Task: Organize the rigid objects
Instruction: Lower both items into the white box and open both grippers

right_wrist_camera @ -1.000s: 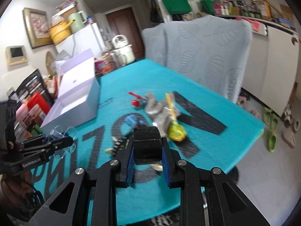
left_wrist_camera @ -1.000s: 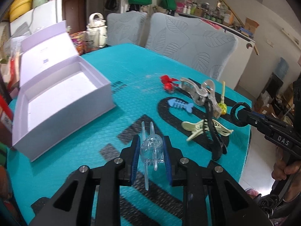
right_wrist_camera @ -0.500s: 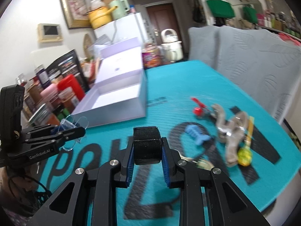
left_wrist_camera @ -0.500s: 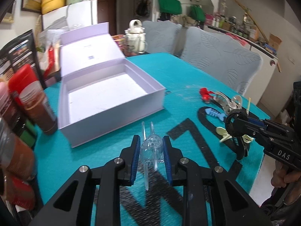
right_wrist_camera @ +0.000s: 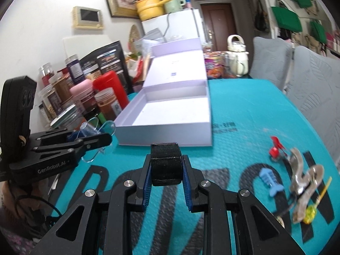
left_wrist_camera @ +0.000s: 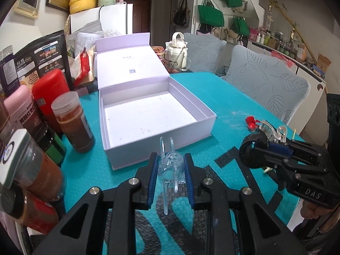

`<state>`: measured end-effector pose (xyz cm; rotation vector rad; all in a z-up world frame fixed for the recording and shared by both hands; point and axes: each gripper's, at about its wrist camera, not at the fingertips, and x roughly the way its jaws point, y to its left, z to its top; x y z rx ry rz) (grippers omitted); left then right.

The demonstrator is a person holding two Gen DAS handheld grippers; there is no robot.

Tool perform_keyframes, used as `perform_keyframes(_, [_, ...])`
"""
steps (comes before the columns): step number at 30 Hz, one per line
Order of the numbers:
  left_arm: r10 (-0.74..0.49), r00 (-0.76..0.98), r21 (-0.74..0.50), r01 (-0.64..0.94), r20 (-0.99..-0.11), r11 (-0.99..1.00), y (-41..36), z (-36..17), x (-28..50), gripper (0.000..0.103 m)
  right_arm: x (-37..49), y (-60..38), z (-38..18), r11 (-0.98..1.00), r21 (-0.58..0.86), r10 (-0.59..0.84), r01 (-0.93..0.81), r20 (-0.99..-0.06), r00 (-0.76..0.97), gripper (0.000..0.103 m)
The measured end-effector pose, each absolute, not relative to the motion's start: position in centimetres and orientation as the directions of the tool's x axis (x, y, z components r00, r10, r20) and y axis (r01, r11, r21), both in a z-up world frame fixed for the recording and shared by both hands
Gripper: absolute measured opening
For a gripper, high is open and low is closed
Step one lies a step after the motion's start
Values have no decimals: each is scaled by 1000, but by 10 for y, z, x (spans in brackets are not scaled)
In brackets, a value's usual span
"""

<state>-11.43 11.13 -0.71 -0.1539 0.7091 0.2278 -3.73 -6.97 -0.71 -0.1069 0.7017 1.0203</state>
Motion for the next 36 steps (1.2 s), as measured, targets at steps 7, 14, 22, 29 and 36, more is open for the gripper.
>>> perform_keyframes(7, [157, 760, -67, -255, -631, 965, 128, 5, -102, 24, -30, -46, 4, 504, 227, 755, -833, -585, 297, 25])
perform_keyframes(14, [149, 775, -84, -252, -615, 964, 142, 12, -82, 24, -14, -24, 16, 484, 223, 763, -846, -581, 284, 25])
perform_keyframes(22, [165, 787, -77, -261, -594, 962, 163, 20, -56, 24, 8, 0, 31, 476, 193, 767, -858, -569, 297, 25])
perform_keyframes(29, [167, 773, -76, -268, -611, 960, 180, 10, -30, 24, 31, 21, 28, 488, 167, 755, -856, -574, 318, 25])
perform_keyframes(36, [163, 738, -82, -283, -655, 956, 195, -13, -7, 24, 50, 37, 7, 501, 151, 730, -852, -602, 323, 25])
